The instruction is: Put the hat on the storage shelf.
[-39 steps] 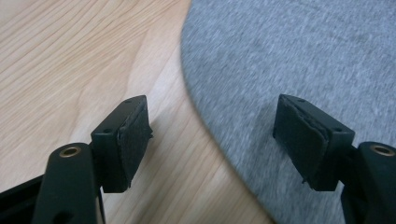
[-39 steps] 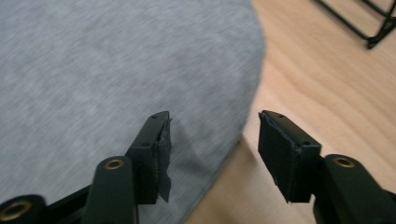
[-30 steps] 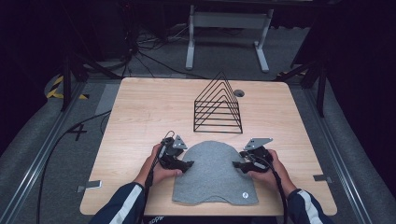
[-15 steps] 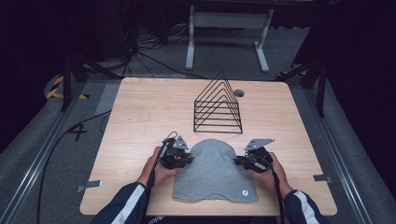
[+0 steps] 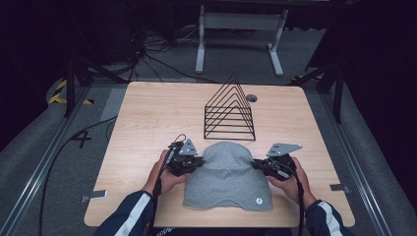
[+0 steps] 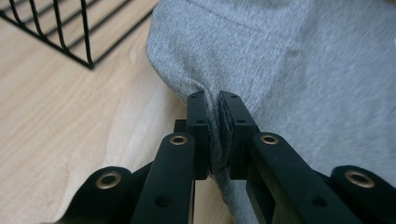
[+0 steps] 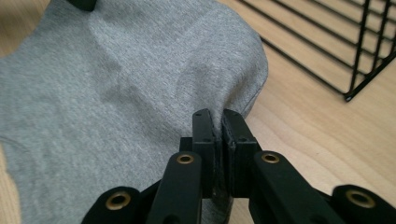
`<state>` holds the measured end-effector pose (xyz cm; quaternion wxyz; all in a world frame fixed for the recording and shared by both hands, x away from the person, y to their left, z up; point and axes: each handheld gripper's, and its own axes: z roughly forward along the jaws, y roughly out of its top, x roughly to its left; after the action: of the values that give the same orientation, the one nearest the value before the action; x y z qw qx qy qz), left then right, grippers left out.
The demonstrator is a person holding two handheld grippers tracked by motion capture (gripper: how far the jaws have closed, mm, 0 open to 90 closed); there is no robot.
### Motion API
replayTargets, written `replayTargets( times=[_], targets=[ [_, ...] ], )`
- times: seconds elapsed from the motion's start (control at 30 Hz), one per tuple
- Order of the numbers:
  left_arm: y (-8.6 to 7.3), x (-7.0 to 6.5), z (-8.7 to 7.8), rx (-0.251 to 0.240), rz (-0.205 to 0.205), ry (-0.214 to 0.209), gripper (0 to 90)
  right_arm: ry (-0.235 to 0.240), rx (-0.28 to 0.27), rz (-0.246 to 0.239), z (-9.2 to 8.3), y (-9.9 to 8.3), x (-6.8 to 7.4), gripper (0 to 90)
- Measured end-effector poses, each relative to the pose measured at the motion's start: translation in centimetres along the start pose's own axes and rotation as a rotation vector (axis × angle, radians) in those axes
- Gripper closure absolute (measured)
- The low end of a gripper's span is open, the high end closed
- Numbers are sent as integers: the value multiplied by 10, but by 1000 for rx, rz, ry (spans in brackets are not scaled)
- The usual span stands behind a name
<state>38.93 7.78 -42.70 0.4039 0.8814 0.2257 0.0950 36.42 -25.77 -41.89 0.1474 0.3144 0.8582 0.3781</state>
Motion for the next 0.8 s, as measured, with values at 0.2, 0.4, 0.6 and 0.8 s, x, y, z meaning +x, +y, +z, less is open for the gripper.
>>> replayTargets(
  times=[0.2, 0.4, 0.6, 0.8],
  targets=[
    [18, -7, -12, -43, 43, 20, 837, -29, -34, -56, -20, 11, 7, 850],
    [42, -12, -26, -68, 107, 33, 838, -72, -88, -61, -44, 22, 3, 851],
    [70, -11, -43, -120, 141, 70, 838, -101, -145, -73, -68, 41, -3, 852],
    [97, -11, -57, -164, 176, 80, 838, -124, -202, -89, -92, 61, -9, 852]
  ],
)
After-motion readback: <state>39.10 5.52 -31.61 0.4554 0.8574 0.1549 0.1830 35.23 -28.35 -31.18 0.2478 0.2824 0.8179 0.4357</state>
